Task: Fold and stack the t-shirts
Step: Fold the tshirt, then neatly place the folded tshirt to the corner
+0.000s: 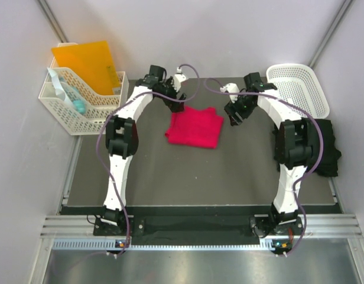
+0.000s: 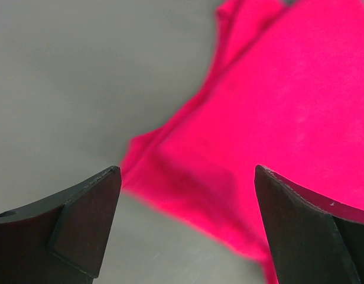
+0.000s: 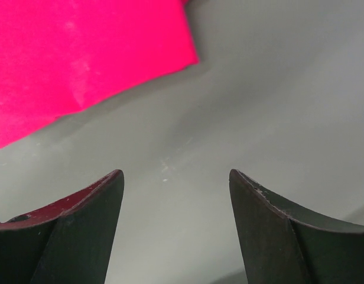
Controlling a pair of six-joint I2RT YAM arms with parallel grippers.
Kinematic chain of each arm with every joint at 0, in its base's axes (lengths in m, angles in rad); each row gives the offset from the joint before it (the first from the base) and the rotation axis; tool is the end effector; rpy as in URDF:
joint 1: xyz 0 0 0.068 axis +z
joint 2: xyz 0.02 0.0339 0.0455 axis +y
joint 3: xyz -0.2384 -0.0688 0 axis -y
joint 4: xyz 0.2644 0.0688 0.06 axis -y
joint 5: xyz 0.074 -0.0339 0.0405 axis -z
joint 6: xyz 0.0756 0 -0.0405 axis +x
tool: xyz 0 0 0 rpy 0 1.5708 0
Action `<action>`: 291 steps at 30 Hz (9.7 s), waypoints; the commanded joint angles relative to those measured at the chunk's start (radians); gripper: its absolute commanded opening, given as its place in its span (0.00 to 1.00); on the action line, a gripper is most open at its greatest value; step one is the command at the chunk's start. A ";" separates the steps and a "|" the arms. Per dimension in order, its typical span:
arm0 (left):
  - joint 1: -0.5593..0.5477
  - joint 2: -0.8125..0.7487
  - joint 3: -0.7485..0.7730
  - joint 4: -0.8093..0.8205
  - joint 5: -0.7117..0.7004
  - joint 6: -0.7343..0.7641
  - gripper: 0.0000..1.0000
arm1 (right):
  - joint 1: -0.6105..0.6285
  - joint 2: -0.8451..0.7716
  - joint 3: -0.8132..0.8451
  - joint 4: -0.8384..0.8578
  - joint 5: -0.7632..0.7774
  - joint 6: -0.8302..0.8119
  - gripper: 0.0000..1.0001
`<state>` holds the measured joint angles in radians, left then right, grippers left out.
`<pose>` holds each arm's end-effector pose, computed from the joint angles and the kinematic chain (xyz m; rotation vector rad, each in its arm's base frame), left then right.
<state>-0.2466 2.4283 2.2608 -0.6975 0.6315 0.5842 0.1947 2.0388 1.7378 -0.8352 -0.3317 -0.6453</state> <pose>0.5308 -0.1796 0.1818 1.1739 1.9801 -0.5946 0.4457 0.1130 0.1732 -1.1617 2.3630 0.2995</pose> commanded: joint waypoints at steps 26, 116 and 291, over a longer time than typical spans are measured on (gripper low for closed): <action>-0.023 0.083 0.095 0.036 0.034 0.000 0.99 | -0.008 0.017 0.117 -0.039 -0.145 0.013 0.64; -0.023 0.017 -0.029 0.067 -0.015 -0.064 0.43 | -0.118 0.396 0.353 0.039 -0.527 0.292 0.68; 0.073 -0.057 -0.098 0.151 0.247 -0.359 0.00 | 0.014 0.322 0.499 0.133 -0.325 0.322 0.00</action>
<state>-0.1783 2.4451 2.1704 -0.5766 0.8692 0.2081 0.1917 2.3981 2.1571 -0.7467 -0.6846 -0.2993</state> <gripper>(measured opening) 0.022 0.016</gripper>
